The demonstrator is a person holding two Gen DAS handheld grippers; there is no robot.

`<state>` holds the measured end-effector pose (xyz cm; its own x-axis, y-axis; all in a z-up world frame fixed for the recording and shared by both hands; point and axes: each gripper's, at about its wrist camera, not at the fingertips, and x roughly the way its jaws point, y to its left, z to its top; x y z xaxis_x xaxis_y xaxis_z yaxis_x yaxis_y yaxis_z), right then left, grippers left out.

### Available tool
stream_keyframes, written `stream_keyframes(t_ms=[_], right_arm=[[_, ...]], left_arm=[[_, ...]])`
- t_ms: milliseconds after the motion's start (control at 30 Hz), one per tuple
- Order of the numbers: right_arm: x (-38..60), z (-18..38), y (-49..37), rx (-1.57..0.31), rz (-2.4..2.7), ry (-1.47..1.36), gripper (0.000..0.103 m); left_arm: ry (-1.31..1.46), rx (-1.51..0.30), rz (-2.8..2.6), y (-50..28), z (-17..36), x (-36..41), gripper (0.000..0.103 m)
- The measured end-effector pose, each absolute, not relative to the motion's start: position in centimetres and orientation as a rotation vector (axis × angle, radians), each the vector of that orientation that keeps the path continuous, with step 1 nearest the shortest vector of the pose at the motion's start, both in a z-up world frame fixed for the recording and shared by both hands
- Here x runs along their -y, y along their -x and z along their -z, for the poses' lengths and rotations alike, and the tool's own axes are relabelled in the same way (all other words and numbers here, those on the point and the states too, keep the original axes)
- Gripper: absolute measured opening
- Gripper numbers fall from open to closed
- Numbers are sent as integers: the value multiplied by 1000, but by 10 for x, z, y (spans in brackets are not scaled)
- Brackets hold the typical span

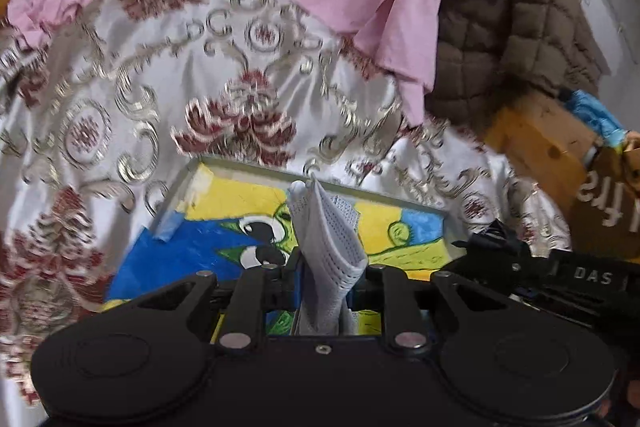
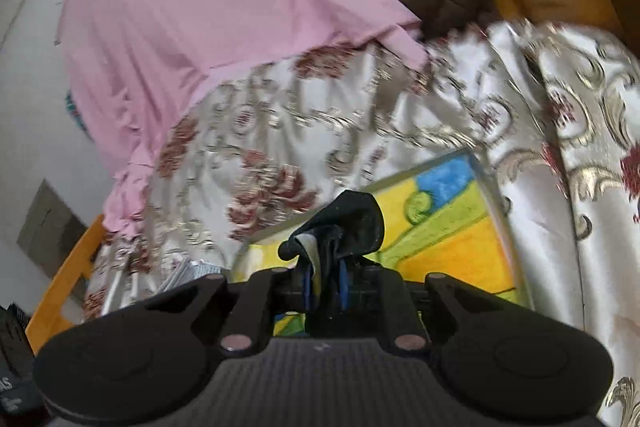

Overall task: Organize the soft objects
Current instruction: 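Carry the mask and black cloth into the painted tray and open both tools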

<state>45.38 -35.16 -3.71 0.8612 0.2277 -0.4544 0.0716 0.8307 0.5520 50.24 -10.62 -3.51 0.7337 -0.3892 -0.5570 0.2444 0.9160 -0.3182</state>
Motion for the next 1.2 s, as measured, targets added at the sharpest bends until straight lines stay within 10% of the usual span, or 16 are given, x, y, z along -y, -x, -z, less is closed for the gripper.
stream_keyframes(t_ms=[667,1200], right_arm=[[358,71,-472,-731,-17,-594,38],[362,38,-446,-695,-37,-570,84]], left_arm=[[16,-847,301,-523,80,160,27],[-68,-756,256,-486,34,145,79]])
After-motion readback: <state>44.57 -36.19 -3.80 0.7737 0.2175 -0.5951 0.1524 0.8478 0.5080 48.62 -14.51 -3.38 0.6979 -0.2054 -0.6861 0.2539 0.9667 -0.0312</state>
